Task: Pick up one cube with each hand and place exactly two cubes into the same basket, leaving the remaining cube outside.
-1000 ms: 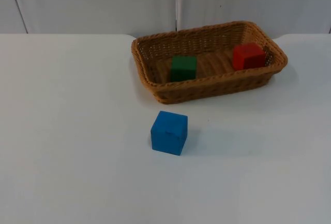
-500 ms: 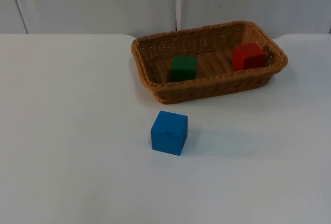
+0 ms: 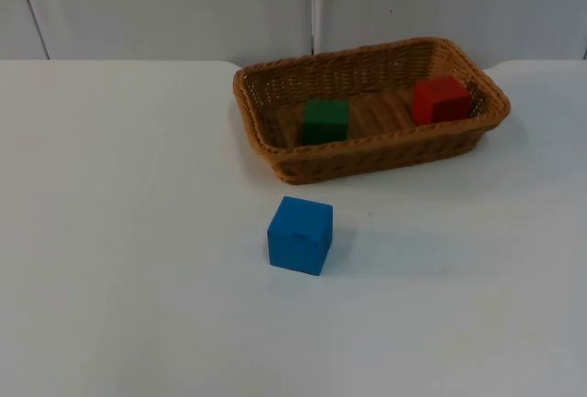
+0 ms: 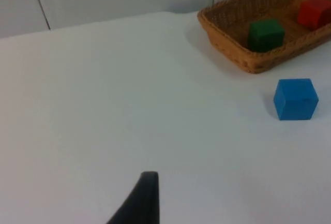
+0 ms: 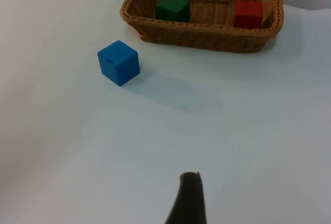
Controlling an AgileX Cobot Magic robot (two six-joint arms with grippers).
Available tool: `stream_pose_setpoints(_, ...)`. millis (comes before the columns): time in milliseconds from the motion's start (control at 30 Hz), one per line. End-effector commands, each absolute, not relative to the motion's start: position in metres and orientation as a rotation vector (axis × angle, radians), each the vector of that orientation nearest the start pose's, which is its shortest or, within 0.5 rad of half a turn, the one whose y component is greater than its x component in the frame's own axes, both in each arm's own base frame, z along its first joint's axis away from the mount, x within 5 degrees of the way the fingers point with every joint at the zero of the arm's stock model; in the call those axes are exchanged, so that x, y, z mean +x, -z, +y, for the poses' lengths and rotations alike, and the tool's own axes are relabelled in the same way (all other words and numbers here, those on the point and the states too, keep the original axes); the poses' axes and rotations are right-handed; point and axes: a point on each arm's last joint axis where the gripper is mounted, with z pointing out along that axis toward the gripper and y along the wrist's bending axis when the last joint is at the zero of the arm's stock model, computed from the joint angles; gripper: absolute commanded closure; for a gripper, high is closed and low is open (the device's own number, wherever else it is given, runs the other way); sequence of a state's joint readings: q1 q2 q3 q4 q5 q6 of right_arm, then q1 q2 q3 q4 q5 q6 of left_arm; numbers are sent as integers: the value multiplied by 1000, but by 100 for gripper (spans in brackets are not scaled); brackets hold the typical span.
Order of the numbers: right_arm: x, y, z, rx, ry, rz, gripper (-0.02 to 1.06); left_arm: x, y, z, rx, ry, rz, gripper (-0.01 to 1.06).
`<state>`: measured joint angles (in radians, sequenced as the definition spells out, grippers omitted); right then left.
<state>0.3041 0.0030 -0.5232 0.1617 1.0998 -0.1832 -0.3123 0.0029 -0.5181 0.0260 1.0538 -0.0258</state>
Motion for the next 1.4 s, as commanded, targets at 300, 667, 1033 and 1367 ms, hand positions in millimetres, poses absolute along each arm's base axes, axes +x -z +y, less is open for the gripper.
stream_pose_setpoints(300,-12,-281,9,-513,-257,1986,39,-5,-274,1,327,189,2044,3)
stream_pose_setpoints(667,-12,-281,9,-513,-257,1986,39,-5,-274,0,352,196,2040,3)
stream_pose_setpoints(1033,-12,-281,9,-514,-256,1986,6,-5,-274,0,352,196,2040,3)
stream_pose_setpoints(1367,-12,-281,9,-503,-254,1990,-1,-5,-274,0,345,197,2042,3)
